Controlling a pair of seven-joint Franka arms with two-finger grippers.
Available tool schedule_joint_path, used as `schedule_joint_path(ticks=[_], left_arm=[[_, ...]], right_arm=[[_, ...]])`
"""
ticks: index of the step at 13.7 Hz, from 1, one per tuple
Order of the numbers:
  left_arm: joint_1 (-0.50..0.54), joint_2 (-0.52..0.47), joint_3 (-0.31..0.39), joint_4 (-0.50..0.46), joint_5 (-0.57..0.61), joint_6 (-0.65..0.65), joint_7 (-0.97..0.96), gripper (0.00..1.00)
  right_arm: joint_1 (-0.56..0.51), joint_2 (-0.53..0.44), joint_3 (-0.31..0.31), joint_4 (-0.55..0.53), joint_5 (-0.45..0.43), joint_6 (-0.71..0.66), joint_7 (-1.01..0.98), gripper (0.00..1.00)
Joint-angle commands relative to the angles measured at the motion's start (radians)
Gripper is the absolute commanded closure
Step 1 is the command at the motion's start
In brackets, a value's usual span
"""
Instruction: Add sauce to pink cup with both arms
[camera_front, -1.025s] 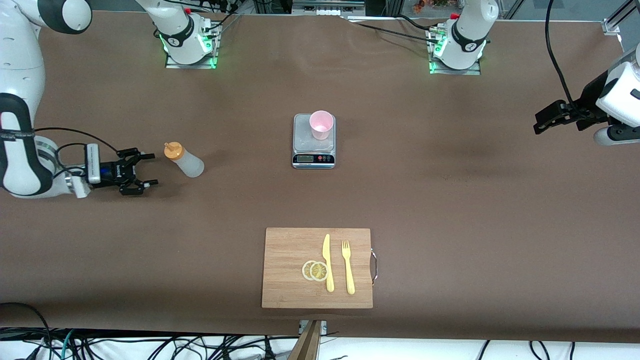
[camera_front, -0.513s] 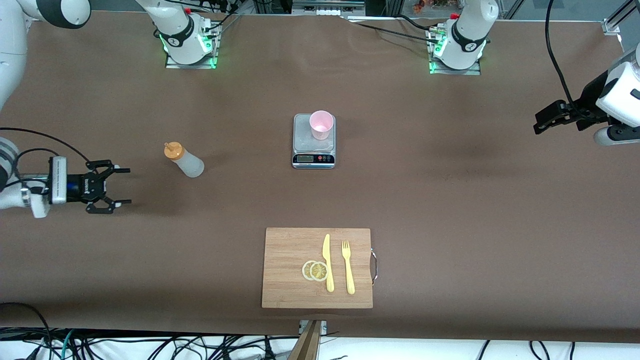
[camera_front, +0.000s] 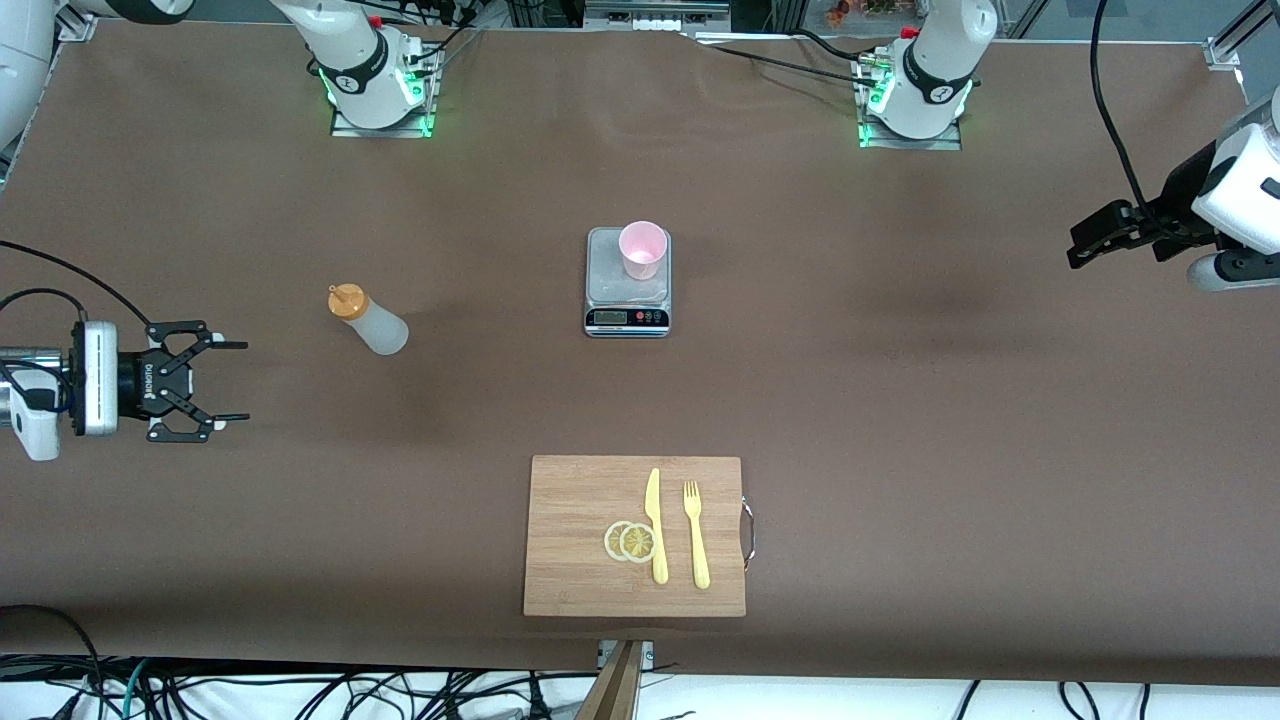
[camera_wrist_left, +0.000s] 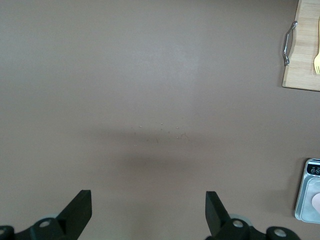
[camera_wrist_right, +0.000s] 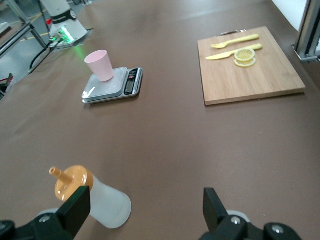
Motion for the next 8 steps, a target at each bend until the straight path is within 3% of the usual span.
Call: schedule_joint_path(ticks=[1,8], left_arm=[[0.005,0.003,0.001,0.016,-0.015,-0.004,0.021,0.00],[0.006,0.003,0.001,0.016,-0.013,-0.004,0.022,0.00]], right_arm=[[0.075,-0.065,0.002,-0.008,-0.055,0.051,0.226,0.00],[0.282,-0.166,0.011,-0.008,-0.233,0.152,0.896,0.00]])
